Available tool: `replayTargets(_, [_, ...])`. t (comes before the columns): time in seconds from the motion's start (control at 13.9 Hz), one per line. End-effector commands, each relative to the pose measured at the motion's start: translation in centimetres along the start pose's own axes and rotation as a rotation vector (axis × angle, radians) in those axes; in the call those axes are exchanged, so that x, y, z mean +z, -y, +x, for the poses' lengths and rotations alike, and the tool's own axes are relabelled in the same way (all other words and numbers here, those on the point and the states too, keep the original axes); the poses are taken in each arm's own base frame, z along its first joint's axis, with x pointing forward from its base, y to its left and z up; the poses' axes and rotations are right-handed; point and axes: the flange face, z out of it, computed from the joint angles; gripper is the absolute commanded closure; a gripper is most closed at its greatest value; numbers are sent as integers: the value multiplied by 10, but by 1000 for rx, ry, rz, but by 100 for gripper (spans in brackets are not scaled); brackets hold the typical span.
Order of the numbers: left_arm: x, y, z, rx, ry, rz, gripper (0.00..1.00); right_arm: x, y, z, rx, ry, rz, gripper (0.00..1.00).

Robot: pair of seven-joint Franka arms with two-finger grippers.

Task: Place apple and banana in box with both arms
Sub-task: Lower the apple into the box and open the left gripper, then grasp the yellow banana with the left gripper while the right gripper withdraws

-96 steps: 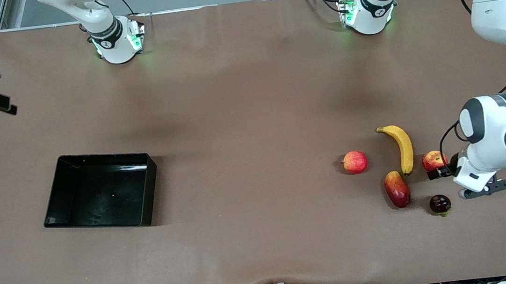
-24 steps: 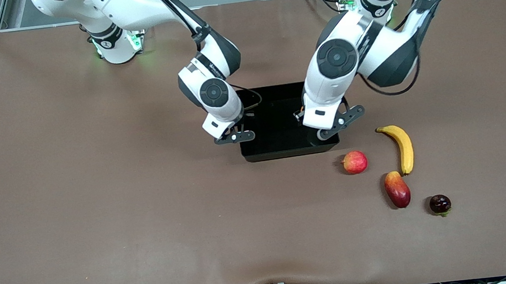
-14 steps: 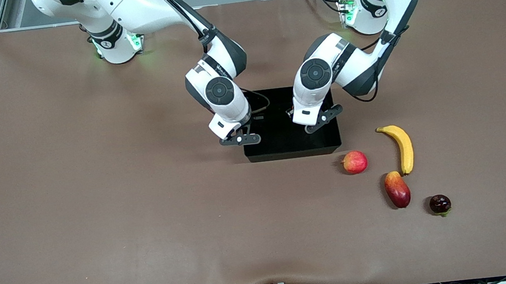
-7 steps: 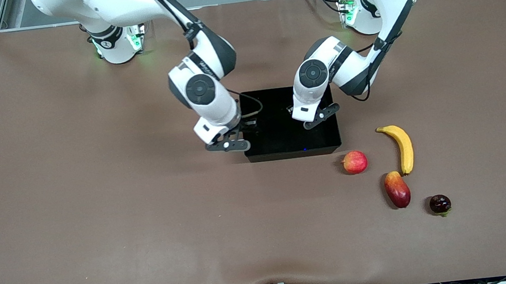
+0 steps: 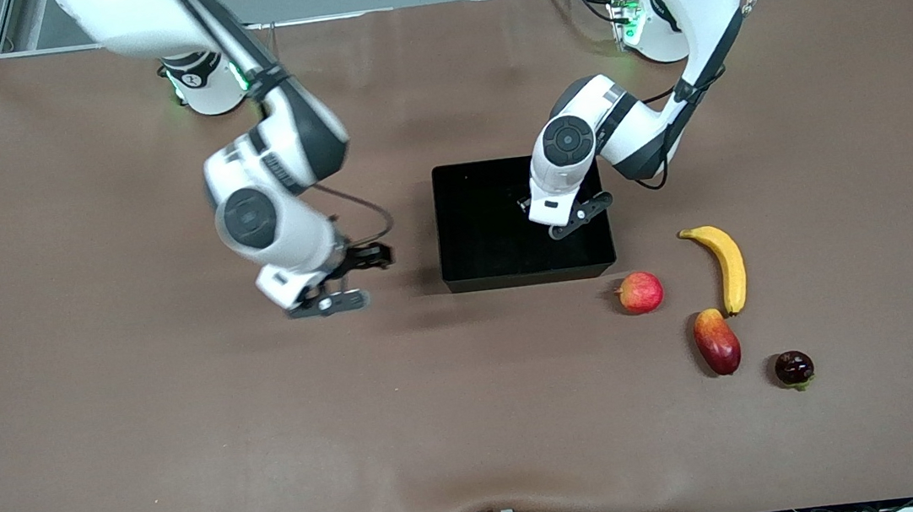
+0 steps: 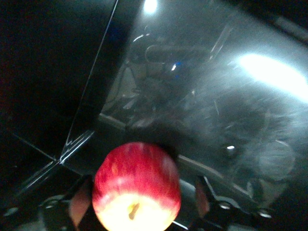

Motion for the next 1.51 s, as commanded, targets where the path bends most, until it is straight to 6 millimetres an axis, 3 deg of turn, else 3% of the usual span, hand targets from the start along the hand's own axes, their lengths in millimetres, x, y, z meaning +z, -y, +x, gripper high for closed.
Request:
replayTargets(0.0, [-71,-7,25,-53,-80,-22,0,-43,-84,-27,-89,49,6,0])
replayTargets(0.14, [-128,-10,51,-60,-95,-3,0,-63,-142,-44,-83,51,20,0])
replayTargets(0.22, [-150,1,80,-60,-97,-6,0,-71,-158,-58,-58,42,23,0])
replayTargets(0.29, [-160,16,104,-27,-95,-2,0,-82,-175,-69,-31,29,26,0])
replayTargets(0.43, [-164,66,164,35,-84,2,0,-99,-201,-81,-8,29,34,0])
replayTargets(0.57, [-148,112,210,87,-53,14,0,-123,-228,-90,33,-3,43,0])
replayTargets(0.72, [-115,143,242,128,-45,68,0,-146,-241,-104,58,-17,48,0])
replayTargets(0.86, [-75,153,256,153,-43,74,0,-167,-262,-114,99,-39,51,0])
replayTargets(1.0, [-48,163,265,170,-69,62,0,-191,-279,-117,124,-42,38,0])
replayTargets(1.22, [-27,181,281,183,-80,97,0,-240,-276,-124,107,-29,-30,0])
replayTargets(1.43, [-10,194,291,185,-77,107,0,-293,-259,-135,68,-32,-49,0])
